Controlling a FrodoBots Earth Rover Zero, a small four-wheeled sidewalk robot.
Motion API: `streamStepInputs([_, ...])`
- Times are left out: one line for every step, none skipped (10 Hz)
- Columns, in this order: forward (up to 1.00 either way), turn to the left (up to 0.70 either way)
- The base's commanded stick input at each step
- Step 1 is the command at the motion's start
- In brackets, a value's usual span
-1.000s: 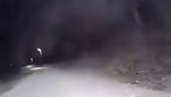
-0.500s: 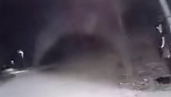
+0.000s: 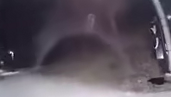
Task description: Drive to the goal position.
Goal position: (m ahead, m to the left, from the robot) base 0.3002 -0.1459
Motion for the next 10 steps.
streamStepInputs([0.0,0.0])
streamStepInputs([0.0,0.0])
streamStepInputs([0.0,0.0])
streamStepInputs([0.0,0.0])
streamStepInputs([0.0,0.03])
streamStepInputs([0.0,0.08])
streamStepInputs([0.0,0.39])
streamStepInputs([0.0,0.7])
streamStepInputs([0.0,0.7])
streamStepInputs([0.0,0.7])
